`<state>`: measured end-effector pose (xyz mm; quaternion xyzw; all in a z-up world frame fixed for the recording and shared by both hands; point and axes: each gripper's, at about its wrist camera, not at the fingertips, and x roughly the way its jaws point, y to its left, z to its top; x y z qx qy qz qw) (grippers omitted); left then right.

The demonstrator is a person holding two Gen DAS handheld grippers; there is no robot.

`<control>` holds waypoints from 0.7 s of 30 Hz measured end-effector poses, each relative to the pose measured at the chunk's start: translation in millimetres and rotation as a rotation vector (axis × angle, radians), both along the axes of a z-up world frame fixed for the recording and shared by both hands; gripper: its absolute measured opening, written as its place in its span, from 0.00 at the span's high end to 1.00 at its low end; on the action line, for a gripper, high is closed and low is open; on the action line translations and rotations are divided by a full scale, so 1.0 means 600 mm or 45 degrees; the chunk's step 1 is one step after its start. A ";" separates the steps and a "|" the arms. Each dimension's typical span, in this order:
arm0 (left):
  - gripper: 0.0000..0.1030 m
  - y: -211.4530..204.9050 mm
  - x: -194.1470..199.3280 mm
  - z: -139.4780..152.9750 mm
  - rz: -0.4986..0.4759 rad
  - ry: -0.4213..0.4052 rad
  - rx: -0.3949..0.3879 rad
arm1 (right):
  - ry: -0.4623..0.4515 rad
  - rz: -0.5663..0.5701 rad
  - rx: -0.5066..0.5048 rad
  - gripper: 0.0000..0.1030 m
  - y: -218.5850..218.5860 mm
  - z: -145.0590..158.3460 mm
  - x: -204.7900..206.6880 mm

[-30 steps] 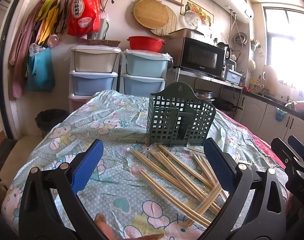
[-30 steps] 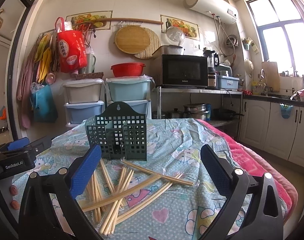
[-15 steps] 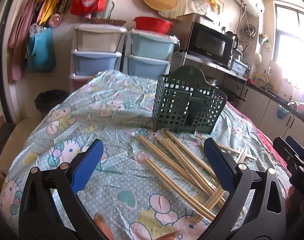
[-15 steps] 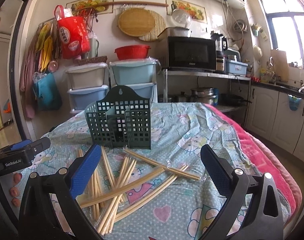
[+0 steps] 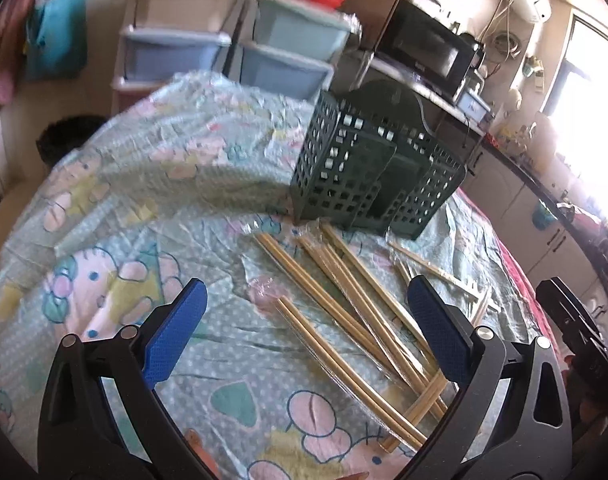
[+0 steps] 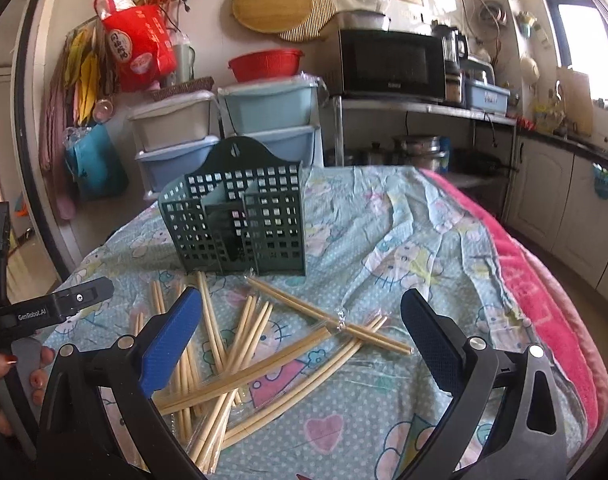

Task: Organize utensils
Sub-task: 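Lower the left tool onto a wooden chopstick and close it while the right tool grasps another chopstick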

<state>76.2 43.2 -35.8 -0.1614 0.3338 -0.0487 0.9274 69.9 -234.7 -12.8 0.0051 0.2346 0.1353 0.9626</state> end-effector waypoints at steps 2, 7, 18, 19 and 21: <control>0.13 0.001 0.010 -0.010 -0.008 0.054 -0.017 | 0.045 -0.004 0.003 0.08 -0.003 -0.005 0.012; 0.32 0.016 0.037 -0.042 -0.016 0.191 -0.128 | 0.148 -0.029 -0.007 0.17 -0.009 -0.024 0.034; 0.65 0.035 0.072 -0.067 -0.006 0.277 -0.209 | 0.300 -0.005 0.027 0.34 -0.017 -0.051 0.068; 0.65 0.035 0.075 -0.069 -0.005 0.279 -0.204 | 0.318 0.004 0.040 0.36 -0.016 -0.052 0.071; 0.72 0.035 0.080 -0.071 -0.008 0.287 -0.173 | 0.342 0.019 0.057 0.36 -0.015 -0.056 0.076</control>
